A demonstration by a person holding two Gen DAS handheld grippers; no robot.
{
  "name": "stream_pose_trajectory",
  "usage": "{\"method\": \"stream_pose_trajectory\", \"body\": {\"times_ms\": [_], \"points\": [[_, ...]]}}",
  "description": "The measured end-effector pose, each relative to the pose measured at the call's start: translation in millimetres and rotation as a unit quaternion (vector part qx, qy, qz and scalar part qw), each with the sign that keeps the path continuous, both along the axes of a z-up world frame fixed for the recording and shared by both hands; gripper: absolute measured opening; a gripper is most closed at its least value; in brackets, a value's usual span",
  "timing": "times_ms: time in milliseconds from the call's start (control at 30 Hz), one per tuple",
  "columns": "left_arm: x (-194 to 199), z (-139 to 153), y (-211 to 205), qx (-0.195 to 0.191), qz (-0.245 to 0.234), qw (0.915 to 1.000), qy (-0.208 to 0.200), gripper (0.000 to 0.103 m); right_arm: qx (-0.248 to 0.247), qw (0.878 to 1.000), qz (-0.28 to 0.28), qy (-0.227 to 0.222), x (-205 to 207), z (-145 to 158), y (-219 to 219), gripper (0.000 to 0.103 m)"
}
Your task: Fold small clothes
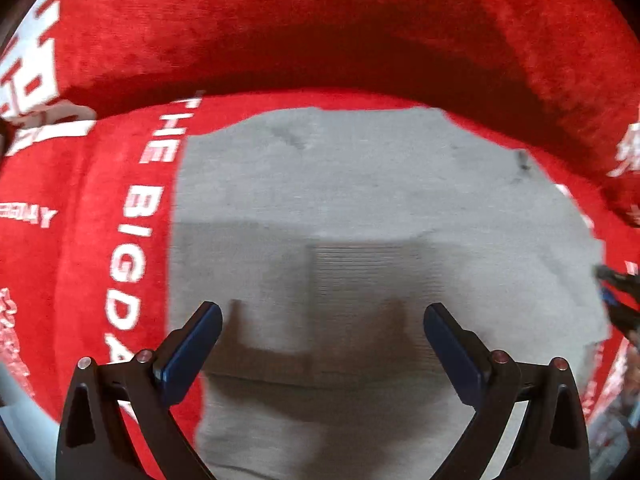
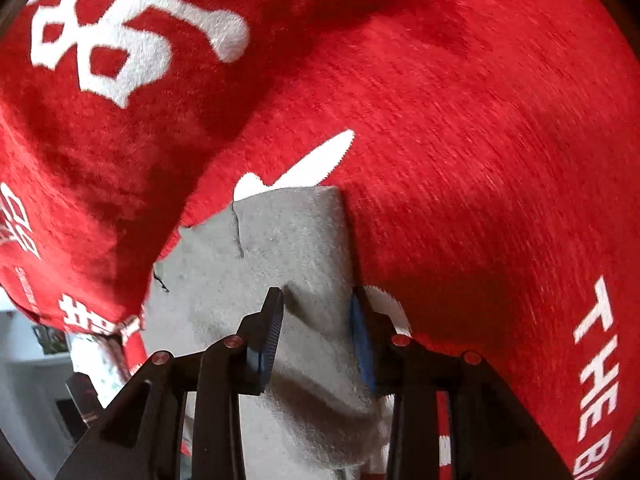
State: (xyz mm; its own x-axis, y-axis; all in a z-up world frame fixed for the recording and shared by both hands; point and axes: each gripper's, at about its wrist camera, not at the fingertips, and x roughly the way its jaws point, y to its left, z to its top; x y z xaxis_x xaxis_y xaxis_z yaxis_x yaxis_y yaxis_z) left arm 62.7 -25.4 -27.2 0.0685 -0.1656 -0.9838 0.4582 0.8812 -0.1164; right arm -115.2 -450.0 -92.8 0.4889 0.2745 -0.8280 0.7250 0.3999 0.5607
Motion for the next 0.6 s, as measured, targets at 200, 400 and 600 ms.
{"method": "stream_pose_trajectory", "body": {"times_ms": [200, 400, 600], "points": [[-3.6, -14.1, -12.8, -0.002, -0.034, 0.9978, 0.057, 0.053, -0.01, 1.0, 0.02, 0.012, -0.9, -0.7, 0.3, 0.011], [-3.8, 10.0, -9.4, -0.032, -0.057, 0.9976, 0.025, 0.012, -0.113, 0.99, 0.086, 0.022, 18.4, 32.8, 15.7, 0.008], [-2.7, 1.0, -1.2, -0.004, -0.079, 0.9967, 0.019, 0.012, -0.159, 0.976, 0.127, 0.075, 26.1, 9.5, 16.9, 0.01]]}}
